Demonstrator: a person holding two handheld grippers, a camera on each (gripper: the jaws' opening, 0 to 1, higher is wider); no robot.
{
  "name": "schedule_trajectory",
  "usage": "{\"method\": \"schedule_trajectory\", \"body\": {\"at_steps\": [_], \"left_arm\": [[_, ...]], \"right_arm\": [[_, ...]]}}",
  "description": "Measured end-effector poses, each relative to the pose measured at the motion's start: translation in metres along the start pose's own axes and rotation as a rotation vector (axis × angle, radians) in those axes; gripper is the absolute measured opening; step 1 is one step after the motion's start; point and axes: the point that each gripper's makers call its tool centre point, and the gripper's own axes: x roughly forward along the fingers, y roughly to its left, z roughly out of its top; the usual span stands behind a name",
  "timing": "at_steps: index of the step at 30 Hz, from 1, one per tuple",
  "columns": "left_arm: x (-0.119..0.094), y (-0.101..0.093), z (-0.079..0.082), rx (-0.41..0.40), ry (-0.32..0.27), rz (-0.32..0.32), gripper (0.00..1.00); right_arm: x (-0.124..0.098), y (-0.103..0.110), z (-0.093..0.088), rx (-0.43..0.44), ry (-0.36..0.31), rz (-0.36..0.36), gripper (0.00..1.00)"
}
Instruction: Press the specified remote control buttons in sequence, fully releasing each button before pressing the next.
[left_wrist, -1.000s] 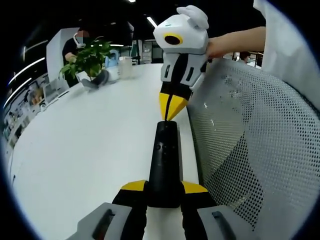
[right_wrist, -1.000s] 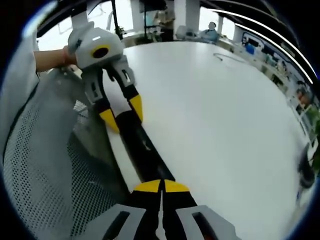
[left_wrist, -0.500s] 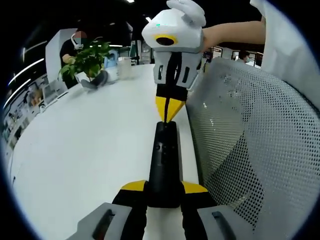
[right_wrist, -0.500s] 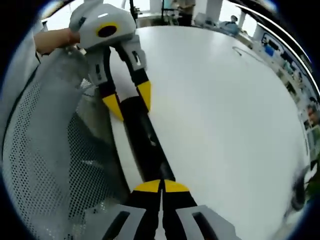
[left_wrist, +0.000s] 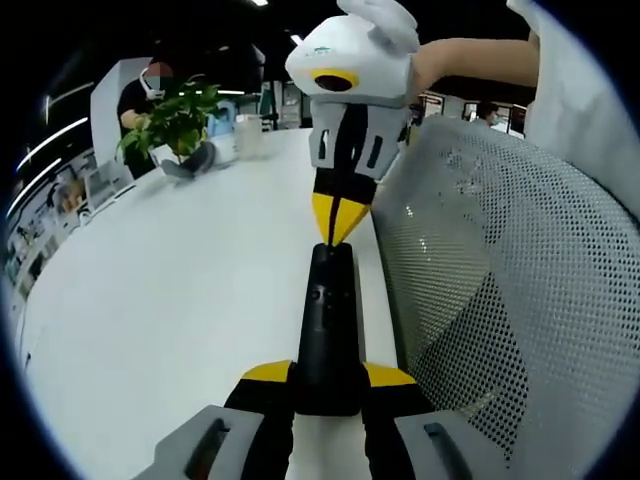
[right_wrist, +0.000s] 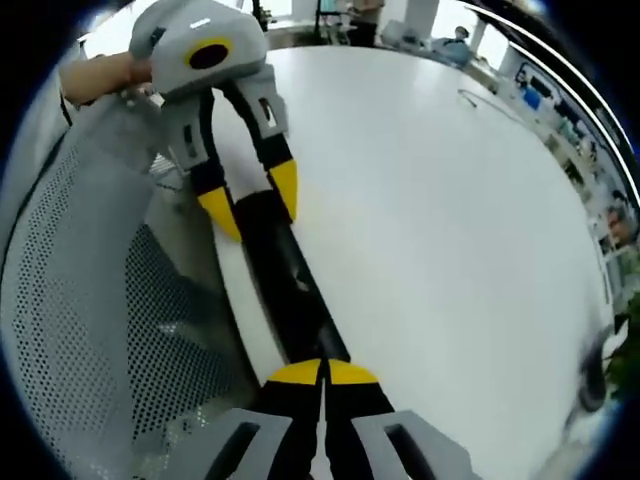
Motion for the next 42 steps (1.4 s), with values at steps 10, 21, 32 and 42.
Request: {"method": "schedule_trajectory", "body": {"at_steps": [10, 21, 32, 42], "left_arm": [[0.000, 0.001, 0.000, -0.001, 0.000, 0.000, 0.25], [0.000, 0.001, 0.000, -0.003, -0.005, 0.000, 0.25], [0.000, 0.001, 0.000, -0.001, -0.005, -0.001, 0.25], [0.000, 0.001, 0.000, -0.001, -0.010, -0.001, 0.25]], "right_arm": [[-0.005, 0.001, 0.007, 0.069, -0.134, -0.045, 0.00], [0.002, 0.005, 0.011, 0.025, -0.102, 0.001, 0.00], [0.005, 0.006, 0.011, -0.146, 0.035, 0.031, 0.00], [0.005, 0.005, 0.010, -0.158, 0.028, -0.006, 0.00]]}}
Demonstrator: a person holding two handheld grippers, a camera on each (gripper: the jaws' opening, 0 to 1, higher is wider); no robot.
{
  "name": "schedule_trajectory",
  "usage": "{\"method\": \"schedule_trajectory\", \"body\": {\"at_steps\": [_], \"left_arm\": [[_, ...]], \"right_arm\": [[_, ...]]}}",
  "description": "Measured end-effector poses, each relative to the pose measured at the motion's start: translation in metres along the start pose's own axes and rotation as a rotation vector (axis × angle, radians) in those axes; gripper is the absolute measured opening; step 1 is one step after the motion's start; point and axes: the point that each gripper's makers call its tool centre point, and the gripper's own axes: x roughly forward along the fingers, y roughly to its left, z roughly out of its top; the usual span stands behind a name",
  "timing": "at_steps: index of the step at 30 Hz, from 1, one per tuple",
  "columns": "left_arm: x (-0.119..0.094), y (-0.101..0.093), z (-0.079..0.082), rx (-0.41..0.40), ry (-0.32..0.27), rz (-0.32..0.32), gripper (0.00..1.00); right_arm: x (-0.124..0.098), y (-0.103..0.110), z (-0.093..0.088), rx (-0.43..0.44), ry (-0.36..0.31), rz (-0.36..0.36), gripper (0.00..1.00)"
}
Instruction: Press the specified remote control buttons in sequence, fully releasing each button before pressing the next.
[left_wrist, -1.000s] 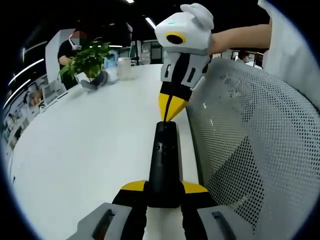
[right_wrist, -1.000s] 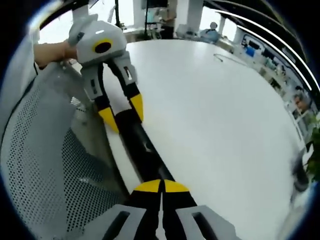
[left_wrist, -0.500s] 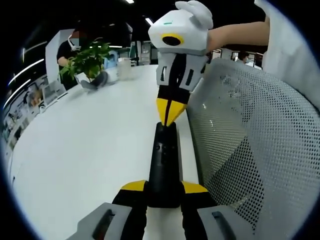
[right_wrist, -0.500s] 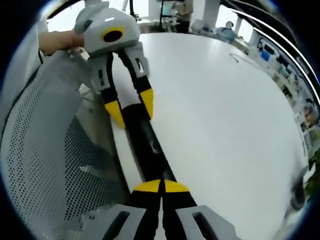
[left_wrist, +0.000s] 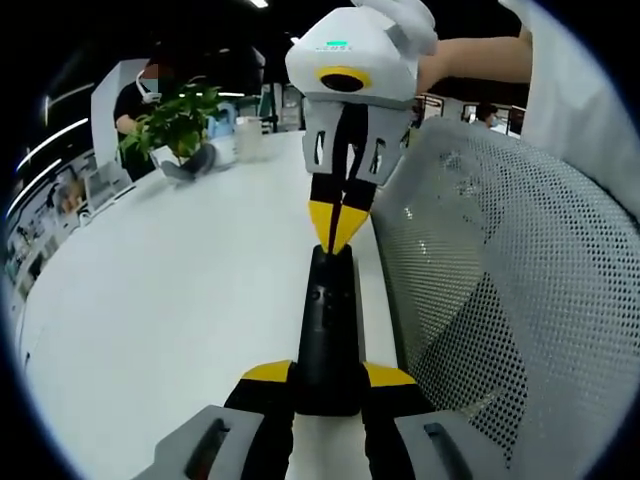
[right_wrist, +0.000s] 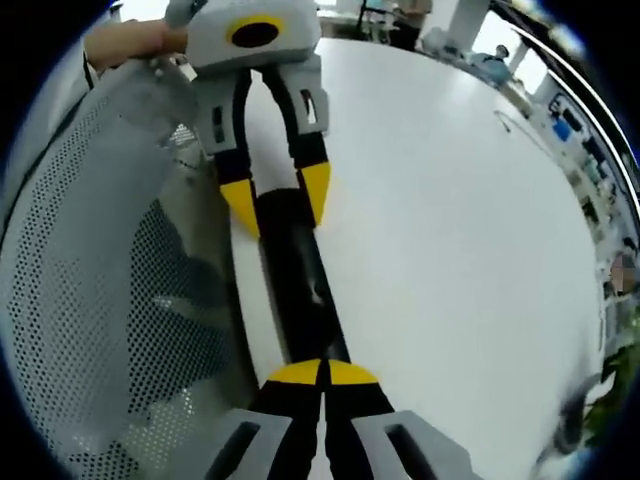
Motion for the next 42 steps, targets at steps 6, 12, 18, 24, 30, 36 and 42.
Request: {"method": "schedule_trajectory", "body": {"at_steps": [6, 12, 18, 24, 30, 36, 42], "left_arm": [[0.000, 0.000, 0.000, -0.002, 0.000, 0.000, 0.25], [0.000, -0.001, -0.001, -0.004, 0.001, 0.002, 0.25], [0.000, -0.002, -0.001, -0.008, 0.005, 0.006, 0.25], [0.000, -0.004, -0.002, -0.008, 0.008, 0.009, 0.25], [-0.001, -0.004, -0.002, -0.007, 0.008, 0.009, 0.25], [-0.001, -0.005, -0.002, -0.007, 0.007, 0.008, 0.25], [-0.001, -0.005, -0.001, -0.007, 0.005, 0.008, 0.25]], "right_arm": [[-0.002, 0.002, -0.001, -0.012, -0.135, -0.065, 0.00], [-0.003, 0.001, -0.001, 0.096, -0.218, -0.033, 0.00], [-0.004, 0.015, 0.005, 0.154, -0.238, 0.069, 0.00], [-0.005, 0.009, 0.015, 0.079, -0.232, 0.034, 0.00], [0.000, 0.008, 0.019, 0.028, -0.208, 0.047, 0.00], [0.002, 0.009, 0.015, -0.073, -0.150, 0.071, 0.00], [0.002, 0.010, 0.014, -0.216, -0.102, 0.107, 0.00]]}}
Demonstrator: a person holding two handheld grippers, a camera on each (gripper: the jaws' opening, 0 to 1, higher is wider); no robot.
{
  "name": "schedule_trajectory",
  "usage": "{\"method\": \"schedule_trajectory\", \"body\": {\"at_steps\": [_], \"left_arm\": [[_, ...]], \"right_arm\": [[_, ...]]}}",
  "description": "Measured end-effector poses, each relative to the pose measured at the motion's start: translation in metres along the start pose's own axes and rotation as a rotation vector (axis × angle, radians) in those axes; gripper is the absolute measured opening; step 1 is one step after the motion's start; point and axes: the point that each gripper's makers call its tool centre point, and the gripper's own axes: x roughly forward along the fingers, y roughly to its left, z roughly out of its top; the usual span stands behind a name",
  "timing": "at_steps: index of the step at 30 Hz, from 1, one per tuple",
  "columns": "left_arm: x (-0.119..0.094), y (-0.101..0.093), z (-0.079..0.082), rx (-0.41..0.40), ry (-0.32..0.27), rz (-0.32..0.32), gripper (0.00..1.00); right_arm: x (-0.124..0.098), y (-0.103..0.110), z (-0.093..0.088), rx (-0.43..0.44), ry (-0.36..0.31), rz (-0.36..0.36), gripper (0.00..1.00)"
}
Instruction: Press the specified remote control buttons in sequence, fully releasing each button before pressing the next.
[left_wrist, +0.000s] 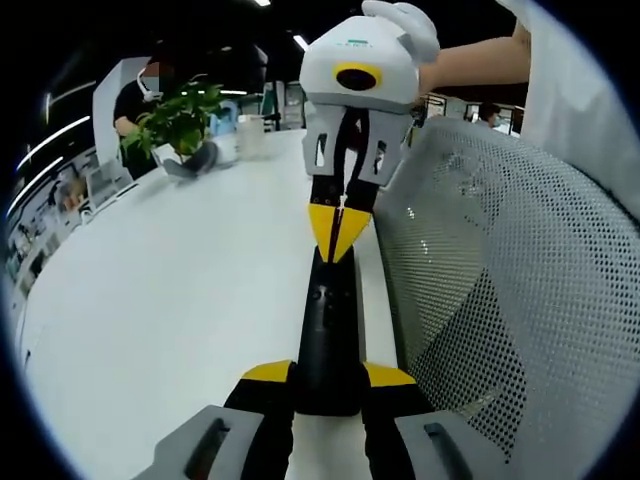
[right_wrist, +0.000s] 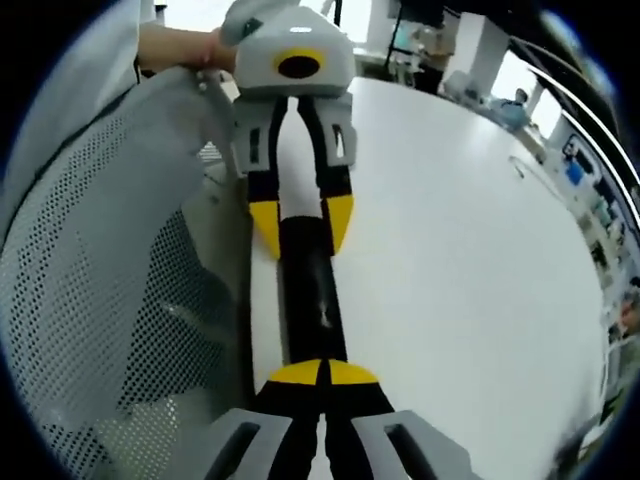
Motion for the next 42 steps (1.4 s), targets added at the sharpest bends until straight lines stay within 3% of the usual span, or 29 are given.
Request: {"method": "schedule_trajectory", "body": {"at_steps": [17, 24, 31, 35, 42], "left_arm": [[0.0000, 0.0010, 0.0001, 0.000, 0.001, 0.000, 0.25], [-0.0001, 0.0012, 0.0000, 0.000, 0.001, 0.000, 0.25], [0.0000, 0.0012, 0.0001, 0.000, 0.000, 0.002, 0.25], [-0.0001, 0.0011, 0.0001, 0.000, 0.000, 0.002, 0.25], [-0.0002, 0.0012, 0.0001, -0.001, 0.001, 0.002, 0.25]], "right_arm": [[0.0029, -0.0015, -0.0010, -0.053, 0.086, 0.032, 0.00], [0.0013, -0.0021, -0.0019, -0.023, 0.045, 0.012, 0.00], [-0.0016, 0.0041, 0.0001, 0.111, -0.018, 0.044, 0.04], [-0.0014, 0.0020, -0.0031, 0.077, -0.002, 0.008, 0.10], [0.0011, 0.0014, 0.0017, 0.083, -0.001, 0.026, 0.08]]}}
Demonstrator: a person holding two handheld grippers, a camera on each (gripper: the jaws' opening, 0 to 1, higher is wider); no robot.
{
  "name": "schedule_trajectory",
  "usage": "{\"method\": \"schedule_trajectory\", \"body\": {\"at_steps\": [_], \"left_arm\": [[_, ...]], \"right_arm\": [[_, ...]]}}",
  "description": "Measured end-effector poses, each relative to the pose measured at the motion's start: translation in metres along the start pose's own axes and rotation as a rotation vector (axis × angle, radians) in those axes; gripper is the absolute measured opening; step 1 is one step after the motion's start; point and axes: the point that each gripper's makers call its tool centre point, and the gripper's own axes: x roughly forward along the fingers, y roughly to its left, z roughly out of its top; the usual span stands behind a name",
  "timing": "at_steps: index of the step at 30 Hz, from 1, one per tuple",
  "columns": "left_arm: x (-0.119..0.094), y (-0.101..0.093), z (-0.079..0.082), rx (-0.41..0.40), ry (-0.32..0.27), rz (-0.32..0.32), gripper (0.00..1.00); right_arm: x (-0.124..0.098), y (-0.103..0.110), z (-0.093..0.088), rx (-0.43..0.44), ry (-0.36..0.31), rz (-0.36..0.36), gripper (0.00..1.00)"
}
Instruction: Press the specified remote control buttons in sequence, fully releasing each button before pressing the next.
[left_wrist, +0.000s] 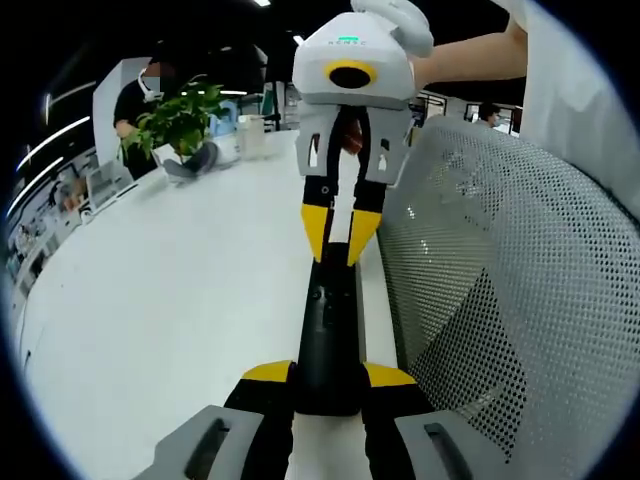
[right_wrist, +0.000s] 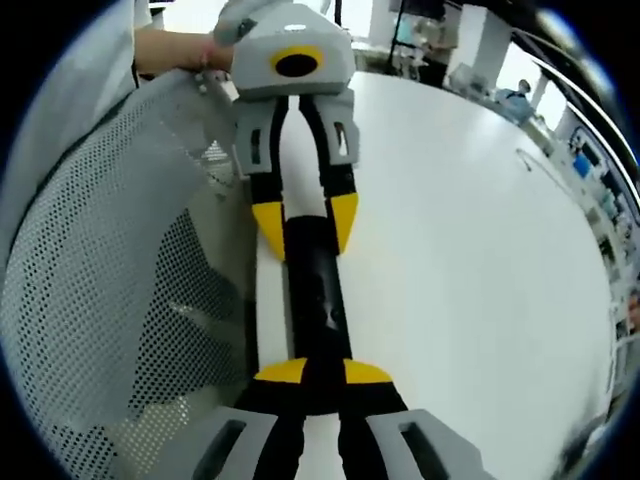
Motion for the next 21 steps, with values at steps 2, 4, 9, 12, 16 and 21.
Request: {"method": "schedule_trajectory", "body": {"at_steps": [2, 4, 9, 12, 16, 21], "left_arm": [[0.0000, 0.0001, -0.0001, 0.000, 0.000, 0.000, 0.25], [0.0000, 0.0001, 0.0000, 0.000, 0.000, 0.000, 0.25], [0.0001, 0.0001, -0.0002, 0.003, 0.002, -0.002, 0.25], [0.0001, 0.0001, -0.0001, 0.005, 0.001, -0.004, 0.25], [0.0002, 0.0002, -0.0001, 0.005, 0.000, -0.005, 0.25], [0.0003, -0.0002, 0.0000, 0.008, -0.003, -0.010, 0.25]], "right_arm": [[0.0000, -0.0007, -0.0005, 0.008, 0.004, 0.009, 0.08], [0.0005, -0.0013, -0.0003, 0.028, 0.011, 0.017, 0.08], [0.0017, -0.0012, -0.0006, 0.053, 0.100, 0.051, 0.08], [0.0035, -0.0017, -0.0001, 0.048, 0.184, 0.078, 0.08], [0.0045, -0.0014, -0.0009, -0.033, 0.232, 0.083, 0.07], [0.0032, -0.0013, -0.0025, 0.035, 0.197, 0.060, 0.08]]}}
